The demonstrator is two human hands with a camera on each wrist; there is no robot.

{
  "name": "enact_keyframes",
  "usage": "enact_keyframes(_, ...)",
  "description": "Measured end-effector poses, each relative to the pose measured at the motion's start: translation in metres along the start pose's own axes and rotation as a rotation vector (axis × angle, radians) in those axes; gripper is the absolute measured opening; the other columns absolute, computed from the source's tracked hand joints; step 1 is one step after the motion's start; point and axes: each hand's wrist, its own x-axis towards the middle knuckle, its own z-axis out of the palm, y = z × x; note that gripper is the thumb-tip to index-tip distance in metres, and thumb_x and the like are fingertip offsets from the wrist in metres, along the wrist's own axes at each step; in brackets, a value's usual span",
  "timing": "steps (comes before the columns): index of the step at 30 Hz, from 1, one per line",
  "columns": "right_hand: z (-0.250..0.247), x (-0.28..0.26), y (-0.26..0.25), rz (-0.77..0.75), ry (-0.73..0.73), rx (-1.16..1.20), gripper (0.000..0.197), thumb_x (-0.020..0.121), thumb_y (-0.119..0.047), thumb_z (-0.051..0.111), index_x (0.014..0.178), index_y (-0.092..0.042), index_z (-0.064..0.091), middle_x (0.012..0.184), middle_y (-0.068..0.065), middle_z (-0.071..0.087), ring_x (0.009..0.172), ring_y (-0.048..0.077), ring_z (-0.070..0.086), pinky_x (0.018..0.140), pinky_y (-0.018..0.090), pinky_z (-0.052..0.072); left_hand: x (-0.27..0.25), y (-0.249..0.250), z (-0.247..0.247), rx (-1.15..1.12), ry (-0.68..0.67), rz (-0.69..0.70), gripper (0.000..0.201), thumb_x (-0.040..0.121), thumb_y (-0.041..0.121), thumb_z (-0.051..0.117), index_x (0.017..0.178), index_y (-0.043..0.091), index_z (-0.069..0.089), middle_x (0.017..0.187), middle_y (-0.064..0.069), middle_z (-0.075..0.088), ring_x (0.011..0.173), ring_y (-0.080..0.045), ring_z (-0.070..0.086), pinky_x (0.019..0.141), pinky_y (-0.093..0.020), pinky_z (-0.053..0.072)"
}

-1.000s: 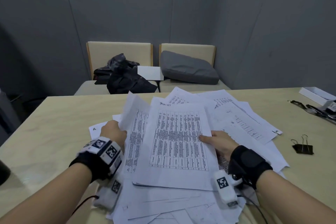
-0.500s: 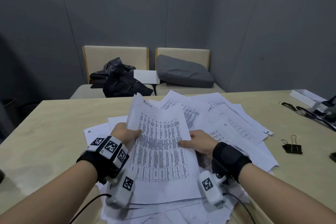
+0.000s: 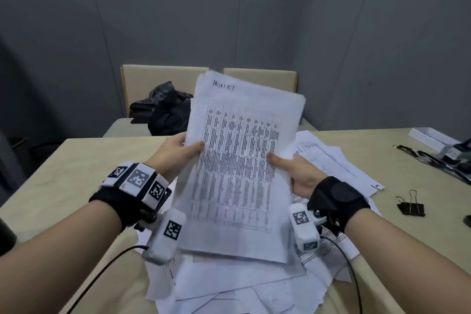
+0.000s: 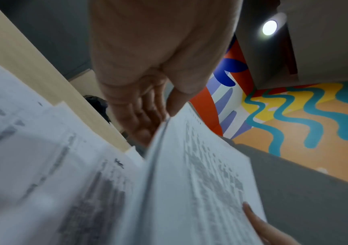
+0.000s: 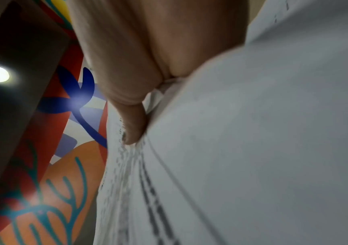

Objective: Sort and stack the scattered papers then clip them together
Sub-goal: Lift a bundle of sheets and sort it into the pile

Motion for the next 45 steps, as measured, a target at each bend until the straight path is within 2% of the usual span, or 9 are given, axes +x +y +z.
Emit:
enact_keyframes(2,-0.003,-0.002,-0.004,-0.012,0.027,-0.031,0.055,0.079,-0.030,0.076,0.122,-0.001,0.060,0.120,0.019,0.067,0.108,0.031,0.066,0.092,0.044,0.054,0.003,-0.011,-0.008,0.035,0.044,-0.127,0.018,0.097,0.010,0.050,0.111,0.002,0.058,0.089,-0.012,0.063,0.070,-0.020,0.059,0.056,-0.024,0.058)
enact_keyframes(5,-0.015,-0.007,-0.005,-0.041,0.112,-0.055,0.017,0.093,-0.018,0.060,0.108,-0.012,0.064,0.106,0.005,0.072,0.084,0.008,0.073,0.063,0.018,0.056,0.005,-0.033,-0.028,0.263,0.041,-0.346,0.017,0.096,0.014,0.051,0.107,0.002,0.055,0.085,-0.011,0.063,0.064,-0.020,0.058,0.057,-0.027,0.053)
enact_keyframes(7,-0.027,-0.010,-0.001,-0.006,0.141,-0.062,0.020,0.093,-0.018,0.060,0.111,-0.009,0.064,0.107,0.007,0.072,0.086,0.012,0.074,0.067,0.023,0.058,0.005,-0.047,-0.041,0.534,-0.023,-0.415,0.026,0.096,0.018,0.051,0.103,-0.005,0.058,0.084,-0.013,0.062,0.065,-0.023,0.056,0.066,-0.033,0.054)
enact_keyframes(9,-0.037,-0.014,0.005,0.045,0.175,-0.119,0.036,0.088,-0.022,0.067,0.118,-0.003,0.061,0.116,0.008,0.069,0.098,0.020,0.070,0.093,0.034,0.052,0.002,-0.055,-0.048,0.730,-0.062,-0.445,0.036,0.095,0.023,0.050,0.093,-0.010,0.062,0.079,-0.016,0.062,0.066,-0.026,0.057,0.079,-0.038,0.057)
enact_keyframes(12,-0.044,-0.017,0.018,0.128,0.202,-0.284,0.069,0.073,-0.035,0.079,0.129,-0.002,0.055,0.127,0.003,0.063,0.115,0.020,0.060,0.110,0.035,0.035,0.008,-0.065,-0.052,0.747,-0.010,-0.471,0.034,0.093,0.024,0.050,0.073,-0.002,0.057,0.069,-0.015,0.061,0.067,-0.027,0.058,0.088,-0.043,0.056)
enact_keyframes(20,-0.013,-0.006,0.034,0.118,0.165,-0.891,0.030,0.083,-0.022,0.070,0.109,-0.006,0.067,0.106,0.009,0.072,0.099,0.026,0.067,0.091,0.036,0.053,0.017,-0.074,-0.025,0.373,0.013,-0.535,0.012,0.087,0.004,0.050,0.076,0.003,0.047,0.070,-0.014,0.046,0.061,-0.024,0.045,0.059,-0.034,0.040)
enact_keyframes(29,0.016,0.004,0.033,0.362,0.116,-0.555,0.060,0.066,-0.026,0.087,0.114,0.001,0.064,0.118,0.014,0.068,0.111,0.032,0.063,0.101,0.041,0.048,0.005,-0.072,0.003,0.667,0.033,-0.440,0.025,0.089,0.016,0.054,0.067,0.008,0.045,0.063,-0.002,0.045,0.053,-0.014,0.042,0.047,-0.021,0.031)
enact_keyframes(37,0.019,-0.002,0.029,0.195,0.068,-0.471,0.030,0.089,0.002,0.061,0.119,0.000,0.060,0.121,0.017,0.066,0.113,0.035,0.062,0.104,0.048,0.046,0.002,-0.076,-0.005,0.758,0.004,-0.394,0.032,0.086,0.009,0.053,0.058,0.011,0.037,0.057,0.000,0.034,0.049,-0.014,0.036,0.048,-0.020,0.027)
enact_keyframes(45,0.018,-0.008,-0.002,-0.096,0.295,-0.657,0.017,0.089,-0.004,0.057,0.103,-0.001,0.064,0.100,0.018,0.067,0.077,0.023,0.057,0.063,0.030,0.045,0.007,-0.073,-0.018,0.820,-0.004,-0.386,0.042,0.091,0.030,0.056,0.057,0.014,0.037,0.052,0.000,0.036,0.042,-0.015,0.038,0.047,-0.020,0.027)
